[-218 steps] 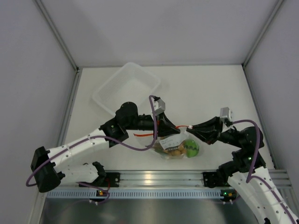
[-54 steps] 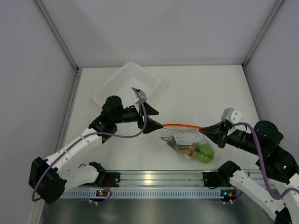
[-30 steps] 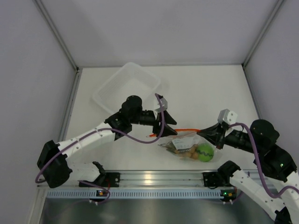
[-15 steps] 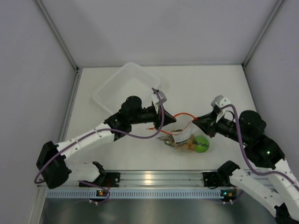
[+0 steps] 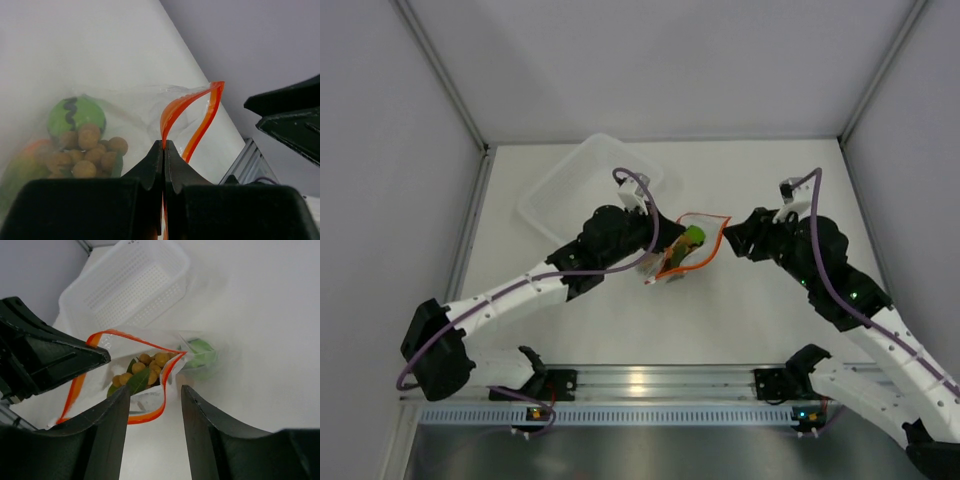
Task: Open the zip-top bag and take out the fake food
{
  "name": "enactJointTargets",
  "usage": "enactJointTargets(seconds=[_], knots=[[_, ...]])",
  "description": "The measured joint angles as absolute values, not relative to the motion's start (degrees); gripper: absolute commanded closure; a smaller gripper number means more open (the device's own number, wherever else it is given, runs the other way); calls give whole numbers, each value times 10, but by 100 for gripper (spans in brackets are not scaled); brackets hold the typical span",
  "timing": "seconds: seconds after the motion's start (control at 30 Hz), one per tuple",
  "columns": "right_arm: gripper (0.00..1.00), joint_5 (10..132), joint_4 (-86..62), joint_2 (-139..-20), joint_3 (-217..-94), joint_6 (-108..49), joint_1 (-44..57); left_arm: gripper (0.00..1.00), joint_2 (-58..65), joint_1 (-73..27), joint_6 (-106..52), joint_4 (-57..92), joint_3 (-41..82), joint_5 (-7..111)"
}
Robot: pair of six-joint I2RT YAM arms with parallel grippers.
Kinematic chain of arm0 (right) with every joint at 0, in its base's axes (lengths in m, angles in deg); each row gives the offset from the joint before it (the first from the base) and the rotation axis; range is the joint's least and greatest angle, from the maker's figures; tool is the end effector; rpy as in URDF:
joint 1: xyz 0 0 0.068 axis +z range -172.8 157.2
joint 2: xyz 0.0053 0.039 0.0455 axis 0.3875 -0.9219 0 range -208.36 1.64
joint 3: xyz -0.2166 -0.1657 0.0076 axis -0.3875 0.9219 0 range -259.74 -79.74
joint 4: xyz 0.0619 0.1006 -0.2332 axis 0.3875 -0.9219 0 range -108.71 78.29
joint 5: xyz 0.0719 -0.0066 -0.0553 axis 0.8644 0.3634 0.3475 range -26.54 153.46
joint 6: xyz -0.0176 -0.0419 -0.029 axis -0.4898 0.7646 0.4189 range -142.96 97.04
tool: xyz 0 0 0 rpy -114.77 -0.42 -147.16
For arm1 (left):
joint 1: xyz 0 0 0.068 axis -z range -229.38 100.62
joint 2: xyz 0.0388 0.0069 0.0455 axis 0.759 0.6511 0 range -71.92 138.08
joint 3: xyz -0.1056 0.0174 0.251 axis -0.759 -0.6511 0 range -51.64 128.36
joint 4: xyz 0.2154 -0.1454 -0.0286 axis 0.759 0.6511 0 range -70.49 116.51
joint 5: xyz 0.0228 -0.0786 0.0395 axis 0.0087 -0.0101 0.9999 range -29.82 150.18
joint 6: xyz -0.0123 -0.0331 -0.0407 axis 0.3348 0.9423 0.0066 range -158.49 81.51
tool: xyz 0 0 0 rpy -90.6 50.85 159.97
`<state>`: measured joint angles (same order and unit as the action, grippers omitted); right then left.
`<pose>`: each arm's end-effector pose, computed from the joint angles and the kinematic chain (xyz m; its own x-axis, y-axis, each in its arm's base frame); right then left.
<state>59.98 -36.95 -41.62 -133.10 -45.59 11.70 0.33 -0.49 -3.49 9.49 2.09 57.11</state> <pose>0.1365 0.0911 0.3679 -0.3975 0.1927 -0.8971 -0.3945 0.8469 0.3567 0.1953 -0.2266 0.3279 -0.5311 -0.2625 -0.8057 0.5892 0.5690 -0.5737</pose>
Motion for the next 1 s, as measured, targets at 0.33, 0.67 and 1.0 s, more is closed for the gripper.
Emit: enactJointTargets(seconds=[0.33, 0.67, 1.0], knots=[[53, 558, -278, -430, -1201, -635, 117, 100, 56, -1, 133, 58, 15, 671], [74, 569, -192, -511, -1178, -684, 117, 100, 70, 7, 182, 16, 10, 702], [100, 544, -187, -518, -1153, -664, 119, 100, 61, 14, 189, -6, -31, 756]])
